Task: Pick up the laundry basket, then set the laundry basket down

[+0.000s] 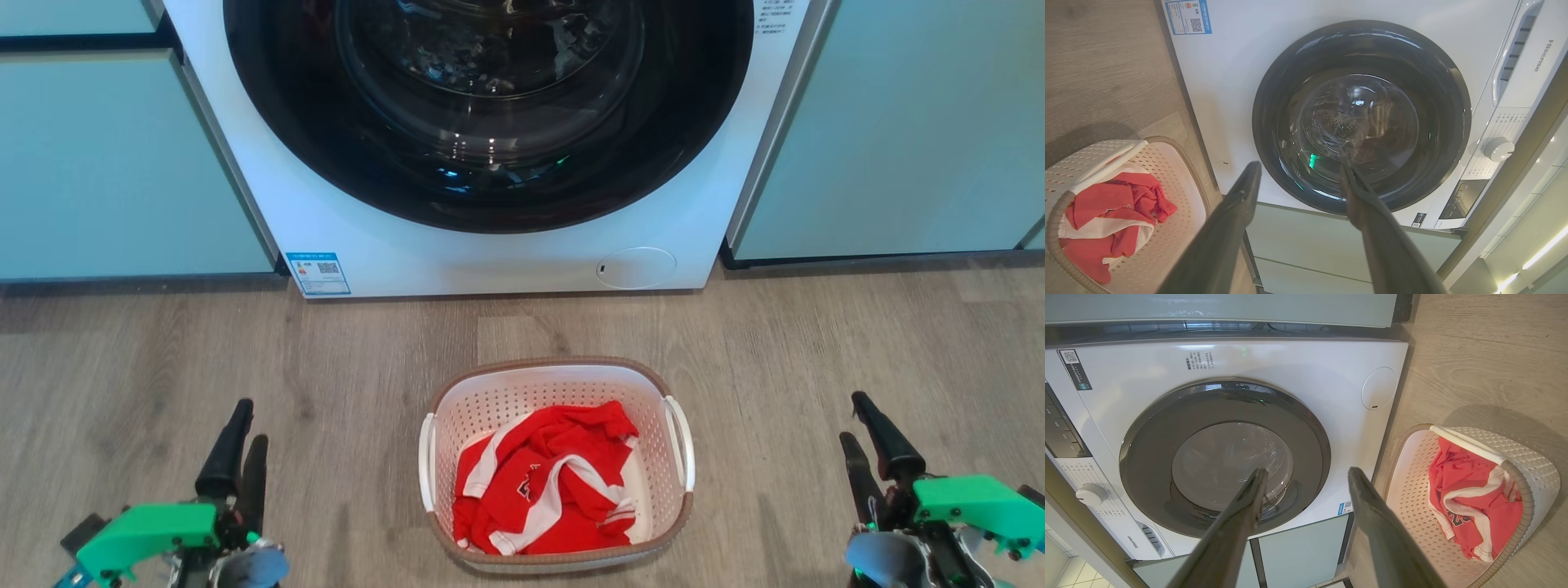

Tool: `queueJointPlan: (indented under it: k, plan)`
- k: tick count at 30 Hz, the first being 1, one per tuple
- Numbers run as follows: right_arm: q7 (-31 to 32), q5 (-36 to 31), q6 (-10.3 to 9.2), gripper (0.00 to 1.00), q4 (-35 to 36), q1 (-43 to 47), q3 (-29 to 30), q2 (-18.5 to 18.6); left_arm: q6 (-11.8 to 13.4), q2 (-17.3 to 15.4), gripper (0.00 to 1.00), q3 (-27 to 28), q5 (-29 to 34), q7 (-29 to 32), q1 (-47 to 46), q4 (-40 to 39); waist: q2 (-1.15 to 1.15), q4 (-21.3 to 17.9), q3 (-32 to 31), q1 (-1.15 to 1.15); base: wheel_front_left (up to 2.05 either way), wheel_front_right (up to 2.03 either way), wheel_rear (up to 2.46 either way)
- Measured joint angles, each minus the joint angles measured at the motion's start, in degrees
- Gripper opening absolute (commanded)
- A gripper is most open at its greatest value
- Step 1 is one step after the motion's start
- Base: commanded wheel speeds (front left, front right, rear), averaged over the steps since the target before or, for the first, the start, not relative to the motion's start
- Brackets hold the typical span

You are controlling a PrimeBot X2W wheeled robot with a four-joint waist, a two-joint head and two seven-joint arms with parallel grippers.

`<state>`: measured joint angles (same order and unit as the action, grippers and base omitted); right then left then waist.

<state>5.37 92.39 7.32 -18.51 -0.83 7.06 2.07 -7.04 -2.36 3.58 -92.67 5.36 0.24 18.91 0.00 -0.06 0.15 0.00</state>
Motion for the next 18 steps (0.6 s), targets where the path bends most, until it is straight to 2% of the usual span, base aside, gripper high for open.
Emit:
queueJointPlan:
  k: [15, 18]
  plan:
    - [-2.4, -2.9, 0.00, 1.00, 1.3, 0.0, -1.9, 0.4, 0.0, -0.1, 1.00, -1.7, 5.1, -2.7, -0.4, -1.3, 0.00, 0.0, -0.1, 0.00, 0.00, 0.00, 0.00]
    - [-3.1, -4.7, 0.00, 1.00, 1.6, 0.0, -2.5, 0.9, 0.0, -0.2, 1.00, -2.2, 7.9, -3.3, -0.5, -1.6, 0.00, 0.1, -0.2, 0.00, 0.00, 0.00, 0.00]
